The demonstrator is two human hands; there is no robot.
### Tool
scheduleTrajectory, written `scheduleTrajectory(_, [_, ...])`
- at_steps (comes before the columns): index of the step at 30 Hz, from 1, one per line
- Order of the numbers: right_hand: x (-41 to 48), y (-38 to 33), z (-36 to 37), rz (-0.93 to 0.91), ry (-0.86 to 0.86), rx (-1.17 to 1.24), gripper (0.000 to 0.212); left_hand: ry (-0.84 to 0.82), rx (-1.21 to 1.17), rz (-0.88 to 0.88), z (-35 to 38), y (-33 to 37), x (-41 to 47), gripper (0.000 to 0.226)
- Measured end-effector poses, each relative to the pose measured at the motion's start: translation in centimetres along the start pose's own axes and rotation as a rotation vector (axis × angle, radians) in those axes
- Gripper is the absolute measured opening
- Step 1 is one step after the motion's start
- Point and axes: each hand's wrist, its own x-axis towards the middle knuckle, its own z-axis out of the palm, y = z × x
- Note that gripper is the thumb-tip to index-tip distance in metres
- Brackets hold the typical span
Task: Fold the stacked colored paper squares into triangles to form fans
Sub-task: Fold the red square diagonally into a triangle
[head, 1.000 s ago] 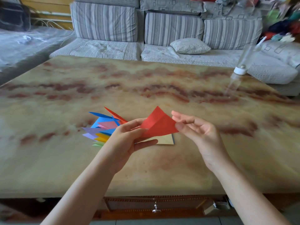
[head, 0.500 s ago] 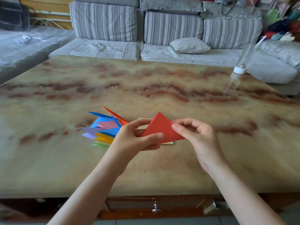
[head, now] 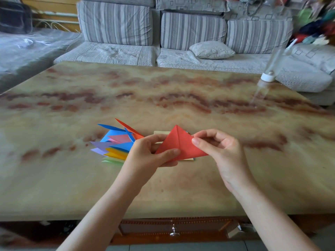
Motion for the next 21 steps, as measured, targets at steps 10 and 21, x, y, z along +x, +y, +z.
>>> scheduleTrajectory(10, [-0.10, -0.19, 0.10, 0.017, 0.007, -0.013, 0.014, -0.010, 0.007, 0.017, -0.02, -0.15, 0.13, 0.026])
scheduleTrajectory(21, [0.05, -0.07, -0.05, 0.144, -0.042, 0.056, 0.027, 0.002, 0.015, 0.031, 0.01, -0.23, 0.18, 0.026])
